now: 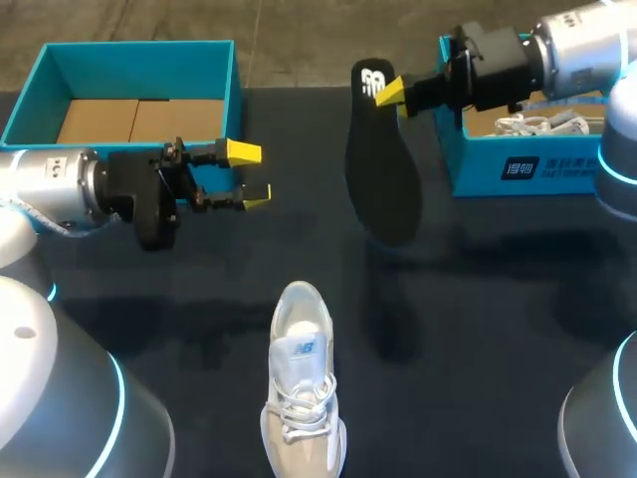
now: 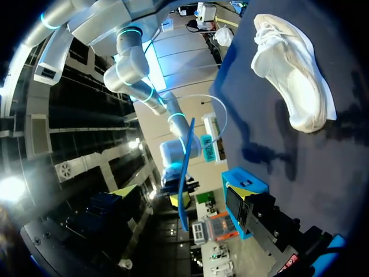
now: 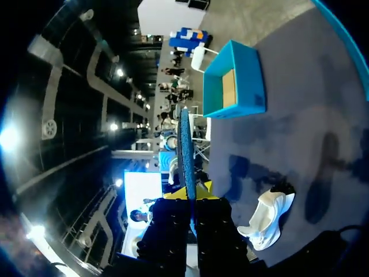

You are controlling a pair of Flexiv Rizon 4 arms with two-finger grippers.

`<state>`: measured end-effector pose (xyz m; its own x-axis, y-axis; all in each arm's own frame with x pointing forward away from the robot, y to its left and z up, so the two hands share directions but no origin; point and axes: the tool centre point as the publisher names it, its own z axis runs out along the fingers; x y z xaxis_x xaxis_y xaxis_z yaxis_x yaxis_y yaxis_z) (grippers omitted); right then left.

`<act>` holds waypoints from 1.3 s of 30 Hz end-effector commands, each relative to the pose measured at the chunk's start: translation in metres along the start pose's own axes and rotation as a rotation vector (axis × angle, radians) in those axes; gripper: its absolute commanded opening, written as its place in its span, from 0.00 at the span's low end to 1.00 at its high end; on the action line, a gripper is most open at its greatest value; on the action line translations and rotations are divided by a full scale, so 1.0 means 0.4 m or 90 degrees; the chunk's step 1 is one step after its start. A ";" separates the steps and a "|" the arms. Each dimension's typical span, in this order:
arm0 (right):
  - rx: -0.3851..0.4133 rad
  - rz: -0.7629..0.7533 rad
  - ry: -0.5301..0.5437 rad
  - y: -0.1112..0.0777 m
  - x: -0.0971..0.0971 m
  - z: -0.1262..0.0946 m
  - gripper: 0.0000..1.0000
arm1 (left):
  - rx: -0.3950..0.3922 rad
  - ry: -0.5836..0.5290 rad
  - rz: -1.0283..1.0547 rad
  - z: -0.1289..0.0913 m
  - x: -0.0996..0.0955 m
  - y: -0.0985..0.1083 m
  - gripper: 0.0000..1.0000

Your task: Take the shoe out of the shoebox, open the shoe tongue, remove and reinsert the insole, then place the shoe into the shoebox

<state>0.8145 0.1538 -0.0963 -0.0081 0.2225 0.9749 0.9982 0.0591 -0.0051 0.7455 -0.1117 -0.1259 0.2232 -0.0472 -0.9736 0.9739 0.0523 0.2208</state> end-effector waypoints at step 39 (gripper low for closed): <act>0.014 0.037 0.001 0.037 -0.029 0.058 0.00 | -0.022 -0.017 -0.012 0.224 0.000 0.086 1.00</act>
<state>0.8240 0.1687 -0.1072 0.0478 0.2312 0.9717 0.9958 0.0644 -0.0644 0.7762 -0.1897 -0.1119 0.2061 -0.0734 -0.9758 0.9759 0.0882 0.1995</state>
